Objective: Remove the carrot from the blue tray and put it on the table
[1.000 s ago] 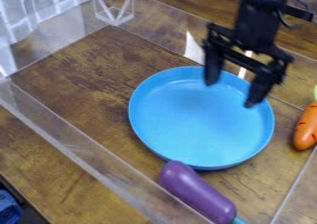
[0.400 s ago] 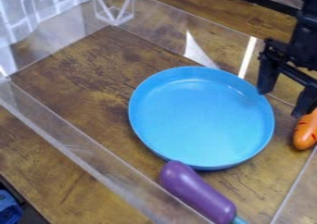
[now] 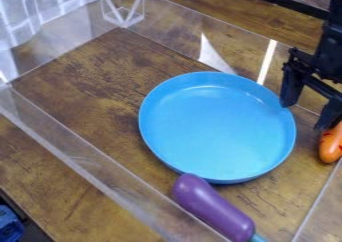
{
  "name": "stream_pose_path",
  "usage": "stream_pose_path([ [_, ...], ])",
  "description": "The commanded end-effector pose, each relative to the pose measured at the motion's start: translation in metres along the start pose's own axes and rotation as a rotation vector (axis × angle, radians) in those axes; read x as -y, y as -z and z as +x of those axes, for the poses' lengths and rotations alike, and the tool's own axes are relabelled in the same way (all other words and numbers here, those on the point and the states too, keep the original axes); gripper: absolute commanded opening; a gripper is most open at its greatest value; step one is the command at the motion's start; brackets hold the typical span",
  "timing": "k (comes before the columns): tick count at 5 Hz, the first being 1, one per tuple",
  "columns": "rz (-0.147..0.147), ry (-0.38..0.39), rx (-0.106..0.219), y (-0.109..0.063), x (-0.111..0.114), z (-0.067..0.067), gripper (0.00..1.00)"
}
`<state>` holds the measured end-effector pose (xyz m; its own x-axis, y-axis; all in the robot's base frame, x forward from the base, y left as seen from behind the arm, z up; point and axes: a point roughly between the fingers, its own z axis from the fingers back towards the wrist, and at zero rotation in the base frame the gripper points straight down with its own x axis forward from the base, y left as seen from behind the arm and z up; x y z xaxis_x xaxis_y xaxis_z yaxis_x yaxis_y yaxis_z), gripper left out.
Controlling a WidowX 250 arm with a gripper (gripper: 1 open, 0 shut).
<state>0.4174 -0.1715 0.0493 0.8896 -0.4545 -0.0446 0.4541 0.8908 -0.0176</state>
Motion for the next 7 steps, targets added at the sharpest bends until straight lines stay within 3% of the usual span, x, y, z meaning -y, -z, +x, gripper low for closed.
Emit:
stream_pose_path([
  [1,0.005,0.033,0.072,-0.023,0.01,0.014,1.0],
  [4,-0.004,0.062,0.06,-0.002,0.001,0.034,1.0],
  [7,-0.024,0.106,0.037,0.002,-0.001,0.024,1.0],
])
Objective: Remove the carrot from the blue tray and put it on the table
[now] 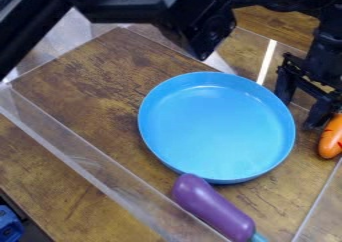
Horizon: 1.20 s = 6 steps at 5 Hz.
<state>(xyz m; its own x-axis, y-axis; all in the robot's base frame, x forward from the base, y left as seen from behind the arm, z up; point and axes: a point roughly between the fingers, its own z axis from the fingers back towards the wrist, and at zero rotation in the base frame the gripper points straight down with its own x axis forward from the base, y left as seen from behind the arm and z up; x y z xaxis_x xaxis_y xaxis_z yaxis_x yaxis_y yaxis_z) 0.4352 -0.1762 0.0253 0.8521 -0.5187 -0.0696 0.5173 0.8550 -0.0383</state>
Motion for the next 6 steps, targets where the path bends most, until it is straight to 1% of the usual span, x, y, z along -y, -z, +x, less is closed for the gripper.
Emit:
stream_pose_path([
  [1,-0.01,0.02,0.057,-0.016,0.0,0.01,1.0],
  [2,-0.016,0.003,0.047,-0.009,-0.001,0.013,1.0],
  [3,-0.021,0.053,0.039,-0.004,-0.004,0.012,1.0],
  [5,-0.036,0.013,0.035,0.004,-0.002,0.012,1.0],
  [6,-0.042,0.027,0.03,0.003,-0.001,0.011,1.0],
])
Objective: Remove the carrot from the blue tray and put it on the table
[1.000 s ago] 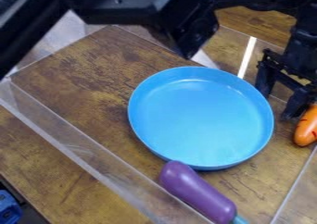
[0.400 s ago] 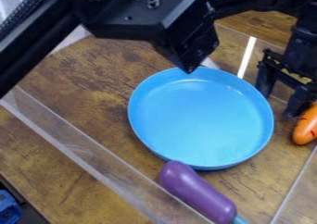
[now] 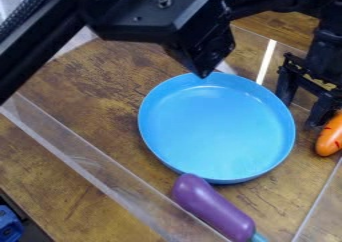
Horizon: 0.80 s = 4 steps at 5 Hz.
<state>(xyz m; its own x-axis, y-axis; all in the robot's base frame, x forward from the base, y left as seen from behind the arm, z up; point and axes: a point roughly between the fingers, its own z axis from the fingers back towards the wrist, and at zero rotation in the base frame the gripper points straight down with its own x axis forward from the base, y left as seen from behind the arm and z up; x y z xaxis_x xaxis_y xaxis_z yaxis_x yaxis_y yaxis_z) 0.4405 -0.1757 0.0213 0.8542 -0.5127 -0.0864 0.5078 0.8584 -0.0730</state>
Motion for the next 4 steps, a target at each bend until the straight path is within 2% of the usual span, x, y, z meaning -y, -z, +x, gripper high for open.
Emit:
stream_pose_path([
  [1,-0.013,0.049,0.041,-0.0013,0.0038,0.005,1.0],
  [4,-0.027,0.129,0.022,0.0038,0.0007,0.0065,1.0],
])
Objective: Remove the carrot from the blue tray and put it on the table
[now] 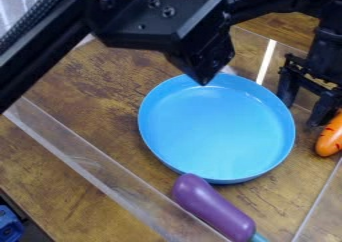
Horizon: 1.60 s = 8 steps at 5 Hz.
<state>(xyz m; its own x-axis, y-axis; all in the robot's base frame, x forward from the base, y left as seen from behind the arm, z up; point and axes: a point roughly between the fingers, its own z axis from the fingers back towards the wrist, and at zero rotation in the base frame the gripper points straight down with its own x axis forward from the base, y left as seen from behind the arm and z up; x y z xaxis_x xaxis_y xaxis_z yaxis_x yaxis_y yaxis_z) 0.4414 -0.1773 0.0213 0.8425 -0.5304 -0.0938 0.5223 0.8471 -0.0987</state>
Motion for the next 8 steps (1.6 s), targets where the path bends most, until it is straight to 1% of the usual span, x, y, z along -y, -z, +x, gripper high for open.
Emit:
stream_pose_path([
  [1,-0.013,0.076,0.029,0.0,-0.001,0.003,1.0],
  [2,-0.024,0.042,0.028,-0.004,-0.001,0.002,1.0],
  [5,-0.044,0.102,0.005,0.007,0.001,-0.001,1.0],
  [7,-0.066,0.028,0.004,0.011,0.003,-0.002,1.0],
  [8,-0.074,0.028,-0.004,0.015,0.009,-0.01,1.0],
])
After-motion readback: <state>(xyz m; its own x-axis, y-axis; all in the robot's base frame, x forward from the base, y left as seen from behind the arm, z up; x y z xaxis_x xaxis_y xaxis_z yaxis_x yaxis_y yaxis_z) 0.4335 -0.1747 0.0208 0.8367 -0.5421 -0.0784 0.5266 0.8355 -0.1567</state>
